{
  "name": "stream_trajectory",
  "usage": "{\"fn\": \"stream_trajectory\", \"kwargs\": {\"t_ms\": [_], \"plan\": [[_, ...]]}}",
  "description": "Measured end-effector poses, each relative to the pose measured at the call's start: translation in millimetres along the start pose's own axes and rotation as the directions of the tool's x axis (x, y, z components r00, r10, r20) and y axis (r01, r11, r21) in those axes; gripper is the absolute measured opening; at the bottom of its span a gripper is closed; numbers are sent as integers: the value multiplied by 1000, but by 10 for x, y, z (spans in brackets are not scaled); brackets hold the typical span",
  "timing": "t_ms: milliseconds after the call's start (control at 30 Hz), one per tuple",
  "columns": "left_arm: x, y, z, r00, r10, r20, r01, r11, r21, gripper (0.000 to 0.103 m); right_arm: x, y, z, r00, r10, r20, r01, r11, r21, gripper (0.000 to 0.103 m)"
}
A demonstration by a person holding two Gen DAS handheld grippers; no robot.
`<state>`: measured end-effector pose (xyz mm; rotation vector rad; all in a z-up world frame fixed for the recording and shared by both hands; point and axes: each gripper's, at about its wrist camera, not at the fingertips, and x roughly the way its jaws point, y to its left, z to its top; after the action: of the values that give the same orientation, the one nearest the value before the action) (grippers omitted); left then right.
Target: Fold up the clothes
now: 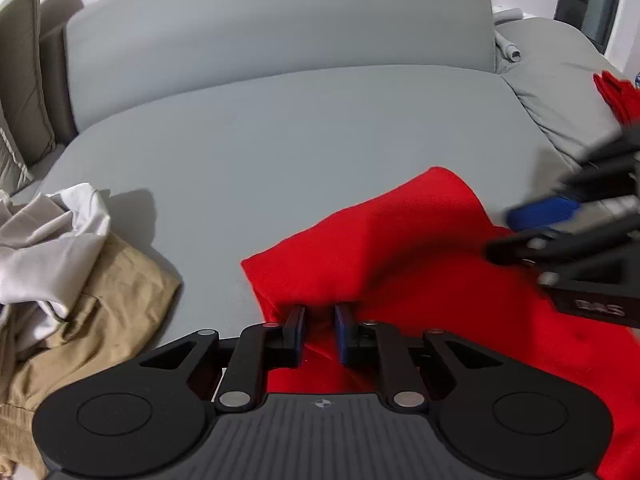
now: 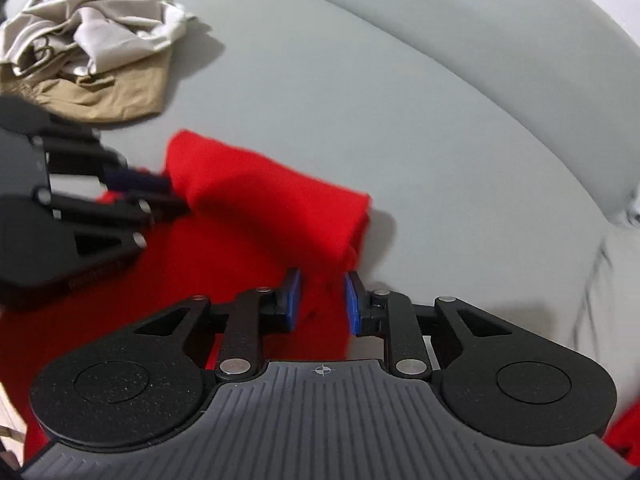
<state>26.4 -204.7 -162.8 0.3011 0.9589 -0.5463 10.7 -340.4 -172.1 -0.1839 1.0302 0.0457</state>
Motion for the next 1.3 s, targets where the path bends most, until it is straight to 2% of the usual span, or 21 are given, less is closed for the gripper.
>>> {"fn": "stream_trajectory", "kwargs": {"t_ms": [67, 167, 267, 300, 400, 467, 567, 700, 767, 833, 933, 1000, 1133, 1233, 1300], "plan": [[-148, -1, -20, 1000, -26, 14, 26, 999, -20, 14, -155, -32, -40, 1000, 9, 5, -9, 999, 35, 25], [-559, -166, -218, 990, -131, 60, 132, 991, -24, 14, -520, -79, -226, 998, 52, 41, -54, 998, 45, 27], [-615, -274, -490, 978, -197, 63, 201, 977, -73, 14, -748, 85, -510, 980, 173, 103, -179, 982, 56, 27], [-555, -308, -567, 978, -205, 44, 208, 975, -82, 14, -717, 145, -597, 979, 182, 95, -186, 982, 39, 27], [-369, -361, -667, 982, -188, 18, 189, 981, -39, 19, -477, 374, -840, 990, 137, 13, -136, 990, -32, 28], [-397, -380, -646, 984, -180, 9, 180, 983, -35, 19, -485, 360, -960, 992, 118, 34, -117, 993, -35, 29], [-308, -311, -608, 983, -182, -10, 182, 982, -44, 20, -723, 293, -1090, 994, 98, 53, -99, 995, 28, 28], [-243, -338, -650, 987, -156, -22, 156, 988, 6, 20, -956, 147, -1232, 999, 28, -21, -27, 999, 47, 28], [-317, -378, -643, 989, -146, -15, 146, 989, 9, 19, -1088, 74, -1314, 1000, 29, -6, -28, 996, 86, 28], [-444, -406, -676, 986, -165, 12, 165, 986, 1, 20, -1207, 34, -1346, 999, 43, 33, -47, 990, 133, 31], [-745, -591, -789, 976, -196, 90, 195, 981, 19, 20, -1370, -1, -1375, 992, 66, 103, -86, 976, 199, 33], [-716, -684, -898, 978, -192, 76, 191, 981, 23, 20, -1342, 64, -1346, 988, 91, 122, -114, 973, 200, 33], [-469, -774, -1079, 985, -175, 5, 175, 984, 30, 19, -1017, 216, -1353, 993, 112, 36, -117, 979, 165, 31], [-495, -821, -1044, 989, -145, -41, 146, 989, 11, 19, -762, 298, -1464, 991, 65, -115, -47, 987, 154, 33], [-562, -815, -1011, 988, -137, -74, 135, 990, -32, 20, -884, 293, -1473, 993, 69, -92, -54, 986, 159, 33]]}}
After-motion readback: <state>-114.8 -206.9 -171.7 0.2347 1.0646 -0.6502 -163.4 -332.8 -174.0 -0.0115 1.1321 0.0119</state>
